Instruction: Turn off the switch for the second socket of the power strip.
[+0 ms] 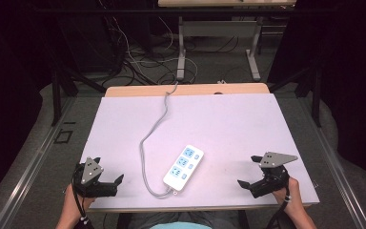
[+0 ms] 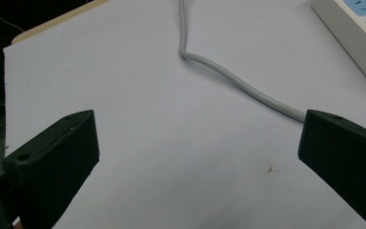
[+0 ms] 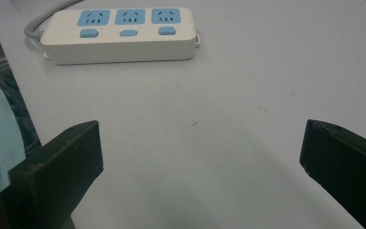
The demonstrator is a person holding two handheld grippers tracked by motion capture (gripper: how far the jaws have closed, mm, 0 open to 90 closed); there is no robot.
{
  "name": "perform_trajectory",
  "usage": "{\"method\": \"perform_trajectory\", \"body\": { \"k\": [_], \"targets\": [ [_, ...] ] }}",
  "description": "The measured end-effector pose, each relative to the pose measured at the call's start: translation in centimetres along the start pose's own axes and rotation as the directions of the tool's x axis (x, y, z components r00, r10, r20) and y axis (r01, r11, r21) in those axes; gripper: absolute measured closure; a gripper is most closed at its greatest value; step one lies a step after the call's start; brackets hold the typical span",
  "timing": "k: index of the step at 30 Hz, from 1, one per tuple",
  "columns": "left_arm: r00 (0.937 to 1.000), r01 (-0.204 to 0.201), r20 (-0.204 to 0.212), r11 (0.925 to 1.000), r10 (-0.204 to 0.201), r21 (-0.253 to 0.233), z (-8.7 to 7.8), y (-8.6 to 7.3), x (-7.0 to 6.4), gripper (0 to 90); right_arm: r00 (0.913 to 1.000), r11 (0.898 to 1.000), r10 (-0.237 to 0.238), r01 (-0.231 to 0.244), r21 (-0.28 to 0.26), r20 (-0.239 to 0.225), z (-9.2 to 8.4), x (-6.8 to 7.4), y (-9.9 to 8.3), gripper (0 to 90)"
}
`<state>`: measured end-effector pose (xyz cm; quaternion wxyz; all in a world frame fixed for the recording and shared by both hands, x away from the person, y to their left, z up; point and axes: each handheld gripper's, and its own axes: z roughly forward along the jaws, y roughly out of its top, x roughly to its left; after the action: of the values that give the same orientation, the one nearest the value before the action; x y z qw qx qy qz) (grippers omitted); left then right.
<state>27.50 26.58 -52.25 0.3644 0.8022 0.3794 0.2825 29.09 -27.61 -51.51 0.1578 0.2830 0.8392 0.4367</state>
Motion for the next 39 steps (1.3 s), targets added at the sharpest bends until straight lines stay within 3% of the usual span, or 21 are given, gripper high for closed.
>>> {"method": "perform_trajectory", "body": {
  "k": [4, 5, 8, 10, 14, 24, 35, 39],
  "targets": [
    [1.0, 0.001, 0.006, 1.0, -0.001, 0.0, -0.1, 0.1, -0.1, 0.0, 1.0, 1.0, 0.004, -0.004, 0.01, 0.002, 0.0, 0.0, 0.0, 0.0],
    [0.9998, -0.017, -0.007, 0.9999, 0.017, 0.0, -0.1, 0.1, 0.0, 0.0, 1.0, 1.0, 0.001, -0.001, 0.016, 0.003, 0.1, 0.0, 0.0, 0.0],
    [1.0, -0.004, 0.006, 1.0, 0.004, 0.0, 0.0, 0.1, -0.2, 0.0, 1.0, 1.0, 0.0, -0.001, 0.022, 0.002, 0.2, -0.1, 0.0, 0.0],
    [0.9998, -0.021, -0.004, 0.9998, 0.021, -0.001, 0.0, 0.1, -0.1, 0.0, 0.9999, 0.999, -0.004, 0.004, 0.032, 0.011, 0.4, 0.1, 0.0, 0.0],
    [1.0, -0.005, 0.003, 1.0, 0.005, 0.0, 0.1, 0.2, -0.2, 0.0, 0.9999, 1.0, -0.009, 0.009, 0.03, 0.008, 0.4, 0.1, 0.0, 0.0],
    [0.9995, -0.029, 0.014, 0.9995, 0.029, 0.009, 0.4, 0.7, -0.7, 0.0, 0.9995, 0.999, -0.029, 0.029, 0.04, 0.006, 0.5, 0.0, 0.0, 0.0],
    [0.9998, -0.012, 0.018, 0.9996, 0.012, -0.027, 0.8, 1.4, -0.6, 0.0, 0.9996, 0.999, -0.016, 0.015, 0.044, 0.022, 0.6, 0.1, 0.0, 0.0],
    [0.9997, -0.012, 0.021, 0.9993, 0.013, -0.036, 0.9, 1.8, -0.7, 0.0, 0.9993, 0.998, -0.033, 0.032, 0.046, 0.015, 0.7, 0.0, 0.1, 0.0]
  ]
}}
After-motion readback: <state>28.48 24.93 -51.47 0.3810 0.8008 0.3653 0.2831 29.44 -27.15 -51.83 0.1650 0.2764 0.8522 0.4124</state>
